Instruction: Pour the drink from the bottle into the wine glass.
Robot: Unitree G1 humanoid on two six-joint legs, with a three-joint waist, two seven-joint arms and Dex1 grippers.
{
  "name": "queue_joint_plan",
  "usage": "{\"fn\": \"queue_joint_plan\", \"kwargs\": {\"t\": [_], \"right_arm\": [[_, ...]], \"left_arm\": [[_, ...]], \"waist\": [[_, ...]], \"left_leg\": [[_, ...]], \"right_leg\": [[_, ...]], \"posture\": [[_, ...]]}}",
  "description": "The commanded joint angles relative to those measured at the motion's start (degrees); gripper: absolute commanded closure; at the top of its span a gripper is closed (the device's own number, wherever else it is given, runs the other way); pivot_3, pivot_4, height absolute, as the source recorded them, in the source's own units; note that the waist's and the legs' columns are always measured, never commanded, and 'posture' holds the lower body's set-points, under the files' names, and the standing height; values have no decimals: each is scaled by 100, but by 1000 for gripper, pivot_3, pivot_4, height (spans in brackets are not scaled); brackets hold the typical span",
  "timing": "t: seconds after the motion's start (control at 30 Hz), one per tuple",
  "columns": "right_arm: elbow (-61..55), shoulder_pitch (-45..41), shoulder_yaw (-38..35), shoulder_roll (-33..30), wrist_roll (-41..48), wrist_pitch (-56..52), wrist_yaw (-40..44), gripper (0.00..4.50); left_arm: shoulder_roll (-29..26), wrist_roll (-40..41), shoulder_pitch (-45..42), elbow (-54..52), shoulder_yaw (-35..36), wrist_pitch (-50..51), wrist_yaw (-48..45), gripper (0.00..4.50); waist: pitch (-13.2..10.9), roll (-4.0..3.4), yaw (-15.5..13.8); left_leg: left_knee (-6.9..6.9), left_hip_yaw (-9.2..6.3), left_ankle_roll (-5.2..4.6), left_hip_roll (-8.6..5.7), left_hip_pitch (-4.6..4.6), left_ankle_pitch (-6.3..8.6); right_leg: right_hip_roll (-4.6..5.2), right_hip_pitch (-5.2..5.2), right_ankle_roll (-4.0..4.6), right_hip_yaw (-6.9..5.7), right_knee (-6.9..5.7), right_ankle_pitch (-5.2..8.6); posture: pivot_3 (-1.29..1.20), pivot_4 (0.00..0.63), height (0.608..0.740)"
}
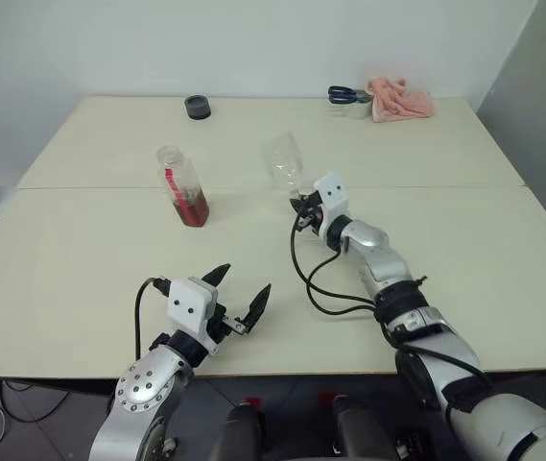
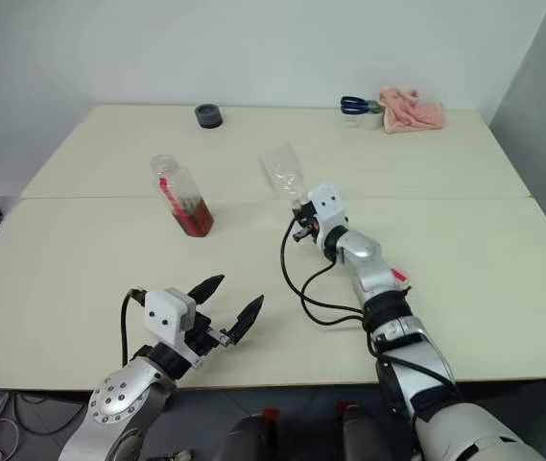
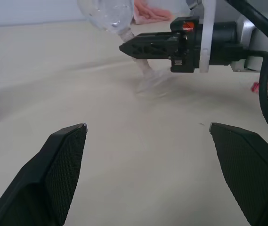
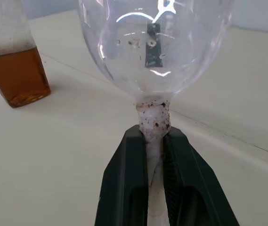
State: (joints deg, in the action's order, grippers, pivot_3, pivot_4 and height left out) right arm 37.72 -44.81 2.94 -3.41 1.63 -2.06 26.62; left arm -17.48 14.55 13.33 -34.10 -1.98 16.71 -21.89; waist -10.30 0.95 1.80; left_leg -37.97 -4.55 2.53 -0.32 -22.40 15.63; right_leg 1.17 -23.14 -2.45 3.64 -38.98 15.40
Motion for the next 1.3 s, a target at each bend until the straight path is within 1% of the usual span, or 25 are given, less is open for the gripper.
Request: {"fn": "queue_joint_plan", "kwargs": {"t": [0.03,0.17,0.23,0.3,0.5,0.67,0.83,1.03,1.3], "right_arm": [[-841,810,86,-478,-84,-718,161,4360],[-1806,1296,105,-803,-17,-1231,231,4360],[-2015,1321,99,-847,45,-1375,187,4360],[-1967,1124,101,-762,98,-1391,96,4360],[-1494,400,45,-295,305,-992,-57,4360],[-684,-196,-10,62,313,-325,-118,4360],[375,-547,62,153,96,362,-164,4360],[1468,-775,110,176,-120,1000,-229,4360],[1969,-869,15,149,-127,1255,-268,4360]], "left_arm": [[34,-47,-52,-251,-58,-81,69,0],[36,-7,-49,-376,-100,39,103,0],[22,12,-57,-407,-94,83,126,0],[12,38,-140,-436,-73,171,170,0],[22,47,-376,-495,5,370,323,0],[29,18,-287,-565,102,355,404,0],[23,-51,-55,-645,144,261,488,0],[112,-195,42,-572,452,83,763,0],[146,-240,14,-451,413,57,763,0]], "waist": [[14,-2,-30],[40,-8,-24],[48,-12,-19],[49,-13,-13],[48,-13,29],[45,-15,128],[46,-14,132],[45,-15,147],[45,-16,148]], "left_leg": [[0,-2,0,0,-1,0],[-1,-2,-1,-2,1,0],[0,1,-1,-4,6,0],[1,0,-1,0,7,0],[4,4,-1,5,7,0],[7,5,0,10,5,0],[7,5,0,6,4,0],[7,8,0,7,5,0],[7,6,0,8,6,0]], "right_leg": [[4,2,-1,0,1,0],[6,7,-2,-1,4,1],[0,7,-2,1,2,2],[-6,7,-1,-1,2,2],[-14,0,0,3,0,2],[-17,-8,1,7,-2,3],[-13,-6,2,6,0,2],[-13,-7,2,9,-1,2],[-15,-5,2,8,-2,2]], "posture": [[0,150,740],[0,150,740],[0,150,740],[0,150,740],[0,150,740],[0,150,740],[0,150,740],[0,150,740],[0,150,740]]}}
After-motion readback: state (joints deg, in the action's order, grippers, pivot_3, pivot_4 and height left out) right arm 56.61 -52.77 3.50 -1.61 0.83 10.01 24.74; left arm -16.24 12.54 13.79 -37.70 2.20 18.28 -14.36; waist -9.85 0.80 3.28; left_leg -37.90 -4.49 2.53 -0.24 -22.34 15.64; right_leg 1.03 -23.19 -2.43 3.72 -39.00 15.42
